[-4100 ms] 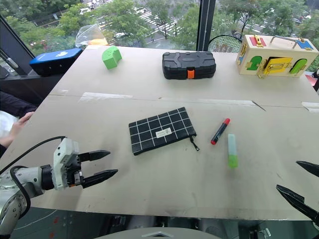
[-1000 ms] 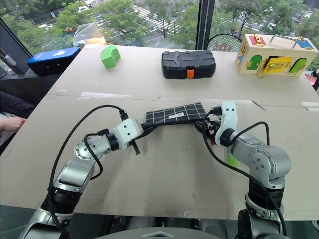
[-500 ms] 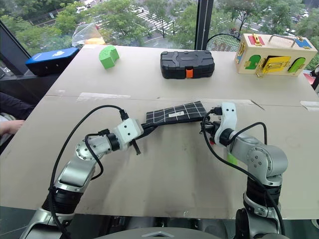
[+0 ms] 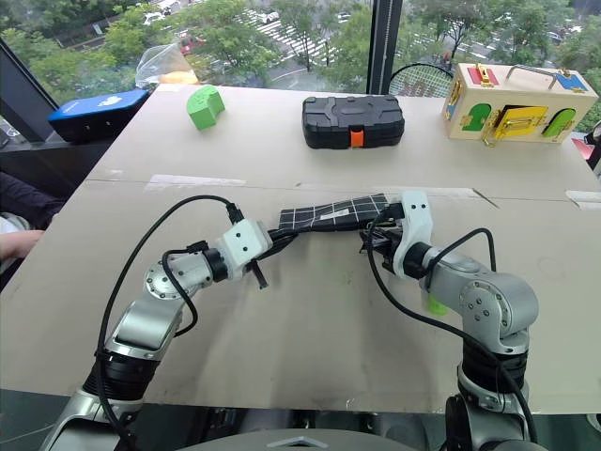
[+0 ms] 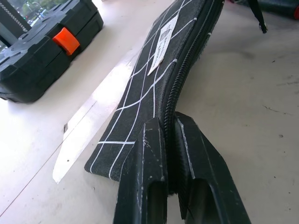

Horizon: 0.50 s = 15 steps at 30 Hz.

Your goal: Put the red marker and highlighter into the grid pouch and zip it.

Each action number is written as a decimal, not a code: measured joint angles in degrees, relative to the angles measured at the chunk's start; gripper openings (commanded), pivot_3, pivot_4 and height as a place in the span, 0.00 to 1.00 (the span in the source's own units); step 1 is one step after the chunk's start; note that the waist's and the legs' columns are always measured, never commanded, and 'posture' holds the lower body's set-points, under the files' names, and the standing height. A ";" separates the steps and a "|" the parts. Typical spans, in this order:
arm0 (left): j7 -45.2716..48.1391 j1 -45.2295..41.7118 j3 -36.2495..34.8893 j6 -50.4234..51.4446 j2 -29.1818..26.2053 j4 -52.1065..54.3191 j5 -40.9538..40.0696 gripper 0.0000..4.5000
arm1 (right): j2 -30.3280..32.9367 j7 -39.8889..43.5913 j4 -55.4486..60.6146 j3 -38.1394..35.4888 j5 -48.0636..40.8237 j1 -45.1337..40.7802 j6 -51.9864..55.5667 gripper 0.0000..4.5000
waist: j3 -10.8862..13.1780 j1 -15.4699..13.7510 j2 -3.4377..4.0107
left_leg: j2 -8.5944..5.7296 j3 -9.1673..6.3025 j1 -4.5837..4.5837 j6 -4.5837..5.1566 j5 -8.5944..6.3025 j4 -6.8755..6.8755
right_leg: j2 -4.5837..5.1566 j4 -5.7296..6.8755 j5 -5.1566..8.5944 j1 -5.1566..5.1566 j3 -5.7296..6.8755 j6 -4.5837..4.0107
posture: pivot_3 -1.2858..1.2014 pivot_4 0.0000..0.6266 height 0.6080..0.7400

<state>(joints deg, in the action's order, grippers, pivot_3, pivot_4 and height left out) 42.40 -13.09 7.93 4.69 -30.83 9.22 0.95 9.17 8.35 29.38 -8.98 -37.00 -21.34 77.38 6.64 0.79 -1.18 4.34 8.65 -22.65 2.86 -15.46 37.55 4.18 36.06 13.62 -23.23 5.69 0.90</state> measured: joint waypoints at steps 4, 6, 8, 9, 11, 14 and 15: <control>-0.04 -0.57 0.67 1.05 0.76 0.11 -0.01 0.00 | -1.35 0.00 -0.78 2.39 0.01 -0.89 0.00 0.01 | 0.00 0.05 0.00 | 0.00 0.00 0.01 0.00 0.00 0.00 | -0.01 0.02 0.00 0.00 -0.01 0.00 | 0.52 0.24 1.00; -0.06 -0.80 1.18 1.35 1.08 0.40 -0.02 0.00 | -1.94 0.06 -1.03 3.61 0.00 -1.54 -0.01 0.01 | 0.00 0.07 0.00 | 0.00 0.00 0.01 0.00 0.00 0.00 | -0.01 0.02 0.00 0.00 0.00 0.00 | 0.52 0.24 1.00; -0.07 -1.19 1.37 2.29 1.29 0.81 -0.07 0.00 | -2.45 0.47 -1.47 5.62 -0.03 -2.08 0.00 0.01 | 0.00 0.06 0.00 | 0.00 -0.01 0.01 -0.01 0.00 0.00 | -0.01 0.02 0.00 0.00 0.00 0.00 | 0.52 0.24 1.00; -0.07 -1.37 1.39 2.39 1.34 0.89 -0.07 0.00 | -2.60 0.70 -1.60 6.05 -0.07 -2.17 0.00 0.01 | 0.00 0.06 0.00 | 0.00 0.00 0.01 -0.01 0.00 0.00 | -0.01 0.02 0.00 0.00 0.00 0.00 | 0.52 0.24 1.00; -0.11 -1.55 1.42 2.55 1.44 1.01 -0.07 0.00 | -2.86 1.26 -2.54 6.94 -0.12 -2.74 0.00 0.01 | 0.00 0.04 0.00 | 0.00 0.01 0.01 0.00 0.00 0.00 | 0.00 0.02 0.00 0.00 -0.01 0.00 | 0.52 0.24 1.00; -0.16 -1.88 1.65 2.83 1.79 1.01 0.02 0.00 | -3.90 1.84 -6.03 9.11 0.31 -4.94 -0.41 0.01 | 0.00 0.07 0.00 | -0.01 0.02 0.01 0.00 0.01 0.00 | 0.00 0.02 0.00 0.00 -0.01 0.00 | 0.52 0.24 1.00; -0.19 -2.23 1.91 2.88 2.13 1.00 0.08 0.00 | -4.32 2.40 -7.81 10.38 0.73 -6.26 -1.20 0.01 | 0.00 0.15 0.00 | -0.01 0.02 0.02 -0.01 0.01 0.00 | -0.02 0.03 0.00 -0.01 -0.03 0.00 | 0.52 0.24 1.00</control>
<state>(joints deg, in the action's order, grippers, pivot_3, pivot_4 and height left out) 42.21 -15.32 9.84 7.58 -28.70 10.22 1.03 4.84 10.75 21.57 1.40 -36.27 -27.60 76.18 6.64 0.95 -1.18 4.33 8.67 -22.64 2.85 -15.45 37.55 4.16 36.09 13.62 -23.24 5.66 0.89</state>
